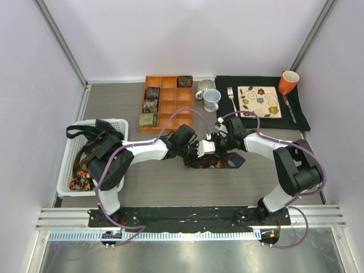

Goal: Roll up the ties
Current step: Roll the tie at the center of the board.

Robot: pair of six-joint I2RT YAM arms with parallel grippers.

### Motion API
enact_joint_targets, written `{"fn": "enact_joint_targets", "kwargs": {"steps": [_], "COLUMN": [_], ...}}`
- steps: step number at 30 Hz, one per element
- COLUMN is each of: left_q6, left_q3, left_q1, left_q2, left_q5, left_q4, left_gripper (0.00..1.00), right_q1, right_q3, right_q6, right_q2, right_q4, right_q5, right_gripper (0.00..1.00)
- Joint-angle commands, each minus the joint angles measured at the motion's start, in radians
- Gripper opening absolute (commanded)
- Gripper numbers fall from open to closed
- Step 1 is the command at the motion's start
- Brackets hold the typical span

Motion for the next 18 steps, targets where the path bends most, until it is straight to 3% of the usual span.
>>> {"fn": "enact_joint_targets", "kwargs": {"steps": [1, 5, 12, 15, 16, 17, 18], "left_q6": [0.026, 0.021, 0.023, 0.023, 0.023, 0.021, 0.018], "left_q3": [-0.004, 0.006, 0.016, 0.019, 0.020, 0.021, 0.021], "left_q1": [-0.001, -0.002, 0.001, -0.001, -0.001, -0.001, 0.001], "left_q2": [0.049, 0.054, 0.063, 0.066, 0.065, 0.065, 0.062], "left_q5": [-0.043, -0.036, -0.033, -0.035, -0.033, -0.033, -0.032], "left_q4": [-0.141, -0.149, -0.155, -0.158, -0.155, -0.155, -0.155], "left_gripper": [0.33, 0.34, 0.38, 0.38, 0.38, 0.38, 0.40], "right_q1": [0.005, 0.005, 0.007, 0.007, 0.005, 0.005, 0.004], "right_q3": [0.010, 0.019, 0.021, 0.011, 0.011, 0.011, 0.011], "right_q6": [-0.075, -0.094, -0.094, -0.098, -0.100, -0.103, -0.106], "right_q2": [0.027, 0.043, 0.060, 0.046, 0.049, 0.058, 0.066], "right_q4": [-0.022, -0.039, -0.045, -0.043, -0.049, -0.054, -0.063], "right_q5": [0.068, 0.085, 0.062, 0.068, 0.067, 0.078, 0.085], "right_gripper": [0.33, 0.33, 0.44, 0.24, 0.09, 0.01, 0.01]}}
